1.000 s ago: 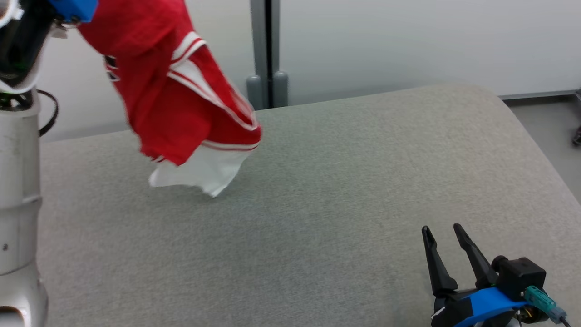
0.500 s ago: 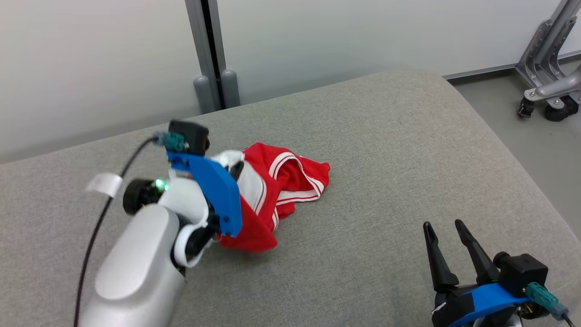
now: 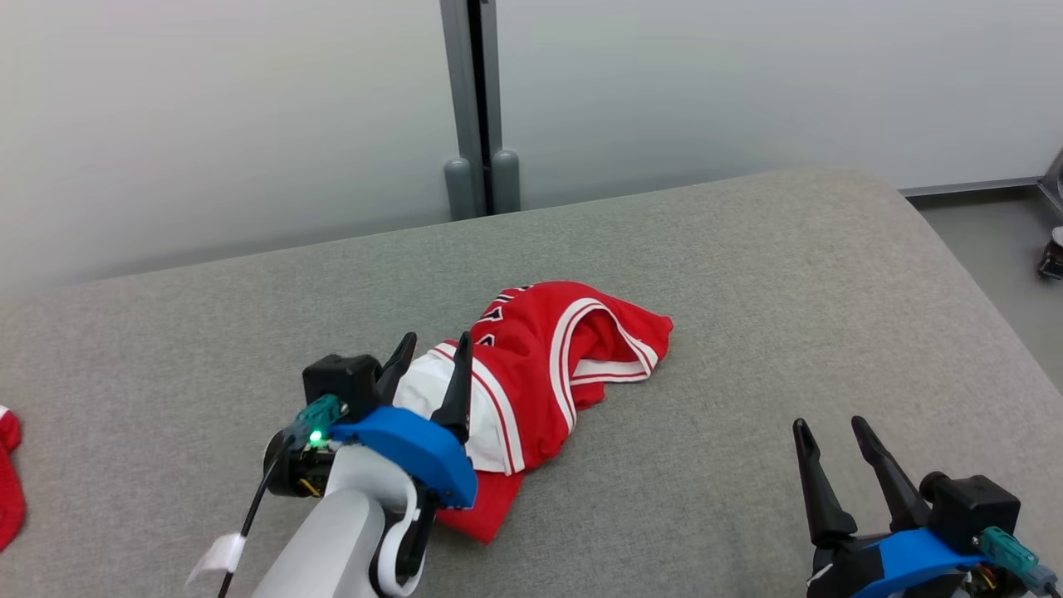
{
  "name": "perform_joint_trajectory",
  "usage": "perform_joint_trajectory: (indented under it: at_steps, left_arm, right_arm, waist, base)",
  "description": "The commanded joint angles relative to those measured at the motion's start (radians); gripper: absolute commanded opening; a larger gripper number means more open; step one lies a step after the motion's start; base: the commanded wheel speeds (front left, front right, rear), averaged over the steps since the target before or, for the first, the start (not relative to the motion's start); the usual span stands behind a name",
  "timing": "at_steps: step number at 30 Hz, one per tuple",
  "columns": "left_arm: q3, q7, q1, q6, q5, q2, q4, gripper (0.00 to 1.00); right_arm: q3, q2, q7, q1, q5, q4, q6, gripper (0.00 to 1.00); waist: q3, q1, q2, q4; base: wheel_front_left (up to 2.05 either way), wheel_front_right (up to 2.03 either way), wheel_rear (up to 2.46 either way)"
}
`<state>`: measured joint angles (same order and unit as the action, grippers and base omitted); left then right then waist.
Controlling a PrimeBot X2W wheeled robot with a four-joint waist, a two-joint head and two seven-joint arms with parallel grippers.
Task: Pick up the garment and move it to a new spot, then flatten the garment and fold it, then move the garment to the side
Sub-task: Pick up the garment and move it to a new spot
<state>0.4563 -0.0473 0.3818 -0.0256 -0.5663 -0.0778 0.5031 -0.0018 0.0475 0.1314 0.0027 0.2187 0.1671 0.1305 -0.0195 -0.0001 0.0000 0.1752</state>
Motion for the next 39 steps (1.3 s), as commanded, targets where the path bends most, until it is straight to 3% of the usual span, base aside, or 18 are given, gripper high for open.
perform_joint_trajectory:
  at_steps: [1,7,14,25,39]
  left_arm:
    - [-0.003,-0.027,-0.017,0.0,0.013,-0.015,-0.01,1.0]
    - [-0.037,-0.161,-0.105,-0.019,0.045,-0.084,-0.078,1.0]
    - [-0.094,-0.213,-0.2,-0.048,0.079,-0.145,-0.156,1.0]
    - [-0.156,-0.219,-0.323,-0.087,0.11,-0.16,-0.192,1.0]
    - [-0.194,-0.219,-0.356,-0.046,0.146,-0.159,-0.23,1.0]
  right_arm:
    - [-0.005,0.005,-0.004,0.008,-0.007,-0.008,0.0,1.0]
    - [-0.036,0.005,-0.019,0.026,-0.02,-0.034,0.0,1.0]
    - [-0.065,0.005,-0.042,0.04,-0.038,-0.057,0.0,1.0]
    - [-0.083,0.005,-0.067,0.058,-0.033,-0.062,0.0,1.0]
    - [-0.064,0.005,-0.074,0.05,-0.023,-0.044,0.0,1.0]
  waist:
    - [0.002,0.0001,0.0,-0.013]
    - [0.017,0.0001,0.0,-0.076]
    - [0.029,0.0001,0.0,-0.144]
    - [0.045,0.0001,0.0,-0.207]
    - [0.039,0.0001,0.0,-0.213]
  base:
    - [0.0,0.0,0.0]
    - [0.0,0.0,0.0]
    - [0.0,0.0,0.0]
    - [0.0,0.0,0.0]
    - [0.0,0.0,0.0]
